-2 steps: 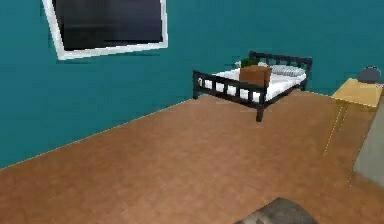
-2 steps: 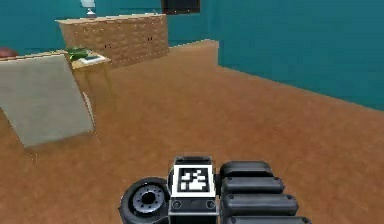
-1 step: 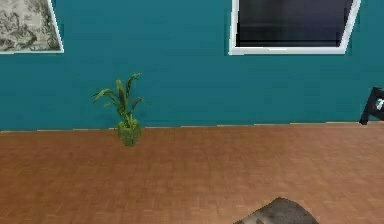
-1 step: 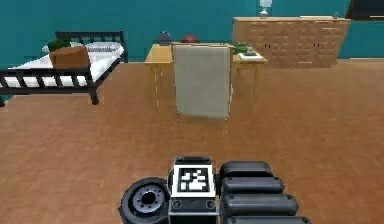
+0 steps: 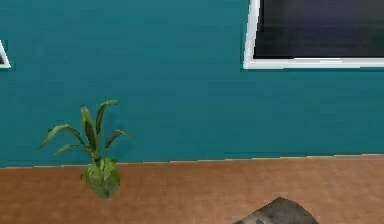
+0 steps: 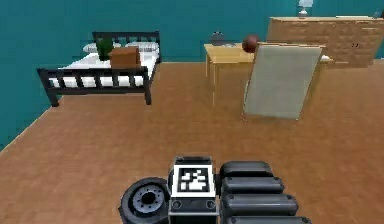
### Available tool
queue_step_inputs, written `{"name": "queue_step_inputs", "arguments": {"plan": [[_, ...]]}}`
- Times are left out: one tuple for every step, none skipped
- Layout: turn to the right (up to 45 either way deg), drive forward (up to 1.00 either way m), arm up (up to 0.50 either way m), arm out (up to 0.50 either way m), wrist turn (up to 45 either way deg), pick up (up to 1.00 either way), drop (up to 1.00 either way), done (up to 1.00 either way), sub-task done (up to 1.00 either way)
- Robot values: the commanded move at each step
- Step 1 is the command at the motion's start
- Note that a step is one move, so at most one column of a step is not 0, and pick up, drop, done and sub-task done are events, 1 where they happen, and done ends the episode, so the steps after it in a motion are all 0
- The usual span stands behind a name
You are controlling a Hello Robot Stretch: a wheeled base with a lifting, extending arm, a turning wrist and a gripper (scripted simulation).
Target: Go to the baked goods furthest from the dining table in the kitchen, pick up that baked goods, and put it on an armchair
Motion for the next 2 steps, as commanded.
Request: {"name": "queue_step_inputs", "arguments": {"plan": [[-45.0, 0.00, 0.00, 0.00, 0.0, 0.00, 0.00, 0.00, 0.00], [0.0, 0.50, 0.00, 0.00, 0.0, 0.00, 0.00, 0.00, 0.00]]}}
